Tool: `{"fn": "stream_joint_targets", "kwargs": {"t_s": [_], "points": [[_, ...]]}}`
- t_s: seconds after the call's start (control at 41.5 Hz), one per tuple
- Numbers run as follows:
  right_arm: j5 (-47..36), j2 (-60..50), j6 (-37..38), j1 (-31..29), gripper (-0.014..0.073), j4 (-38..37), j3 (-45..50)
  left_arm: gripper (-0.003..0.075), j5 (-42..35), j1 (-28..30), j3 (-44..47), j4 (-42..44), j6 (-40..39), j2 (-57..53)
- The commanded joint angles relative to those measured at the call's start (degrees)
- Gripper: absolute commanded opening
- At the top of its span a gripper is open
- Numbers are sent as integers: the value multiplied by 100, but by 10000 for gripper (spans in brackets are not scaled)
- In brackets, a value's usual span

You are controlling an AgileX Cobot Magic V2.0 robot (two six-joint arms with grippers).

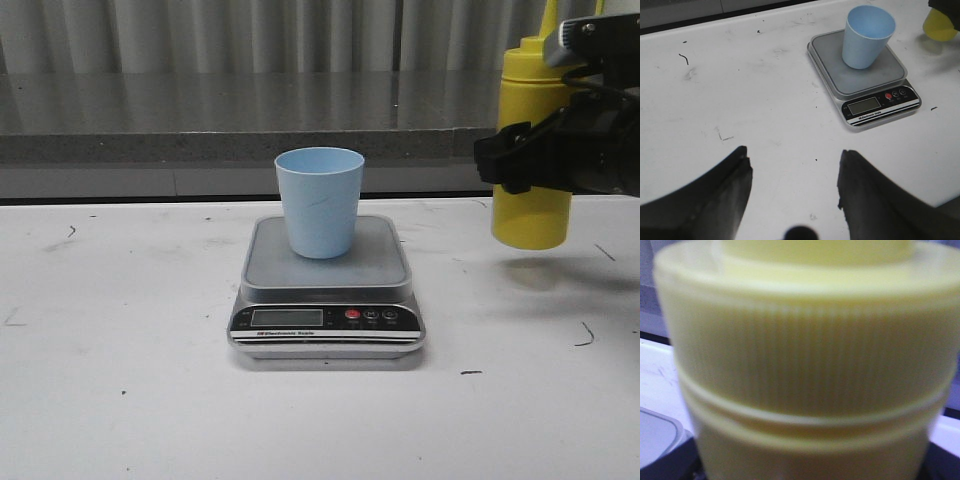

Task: Pour seasoning into cup on scale with both arms
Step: 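Lower the yellow bottle onto the table with the right gripper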

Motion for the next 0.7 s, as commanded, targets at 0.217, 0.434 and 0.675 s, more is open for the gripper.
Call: {"fn": "stream_joint_targets", "kwargs": {"t_s": [0.217,0.434,0.675], "points": [[-1182,281,-126,-46,470,488,-242,388,-410,-44,-134,-29,-52,-1],[-1158,439,-126,-46,590,469,-230,388,-410,-44,-134,-29,-52,-1],[-1180,344,-126,-46,654,494,-38,388,-410,-44,-134,-29,-52,-1]]}}
